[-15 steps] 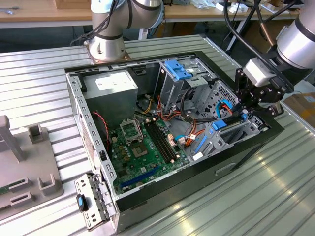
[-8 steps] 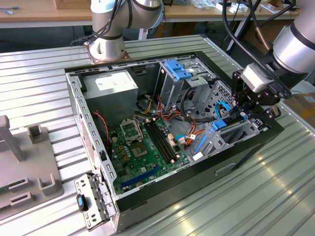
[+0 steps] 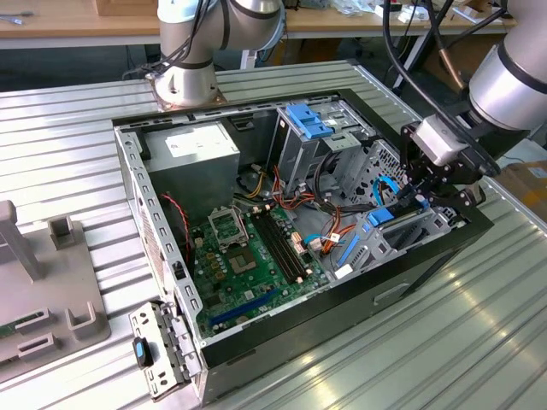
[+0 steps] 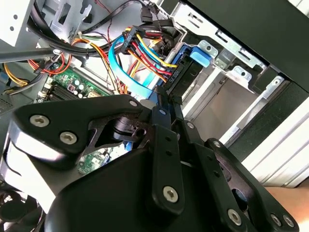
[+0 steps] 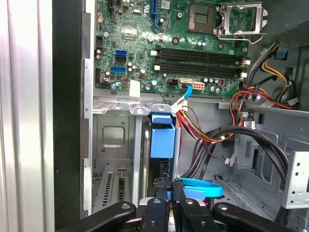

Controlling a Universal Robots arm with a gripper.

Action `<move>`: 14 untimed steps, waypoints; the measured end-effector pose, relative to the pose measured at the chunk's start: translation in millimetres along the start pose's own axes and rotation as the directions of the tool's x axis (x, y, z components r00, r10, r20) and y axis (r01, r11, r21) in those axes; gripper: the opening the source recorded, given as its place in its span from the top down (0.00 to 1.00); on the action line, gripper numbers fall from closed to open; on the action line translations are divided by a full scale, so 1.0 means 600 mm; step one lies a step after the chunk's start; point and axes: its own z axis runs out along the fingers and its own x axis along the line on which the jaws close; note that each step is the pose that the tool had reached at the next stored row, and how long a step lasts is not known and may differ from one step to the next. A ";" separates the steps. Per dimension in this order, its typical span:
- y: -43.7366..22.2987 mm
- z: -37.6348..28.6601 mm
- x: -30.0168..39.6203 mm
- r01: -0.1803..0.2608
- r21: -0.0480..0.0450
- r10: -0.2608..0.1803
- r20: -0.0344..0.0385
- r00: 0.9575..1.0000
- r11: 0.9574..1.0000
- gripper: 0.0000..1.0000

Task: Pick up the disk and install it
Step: 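Insert the second disk wire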

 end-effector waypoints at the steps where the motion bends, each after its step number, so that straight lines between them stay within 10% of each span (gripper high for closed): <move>1: 0.000 0.000 0.000 0.000 0.000 0.000 0.000 1.000 1.000 0.84; 14: -0.002 0.004 0.000 0.000 0.000 0.000 0.000 1.000 1.000 0.84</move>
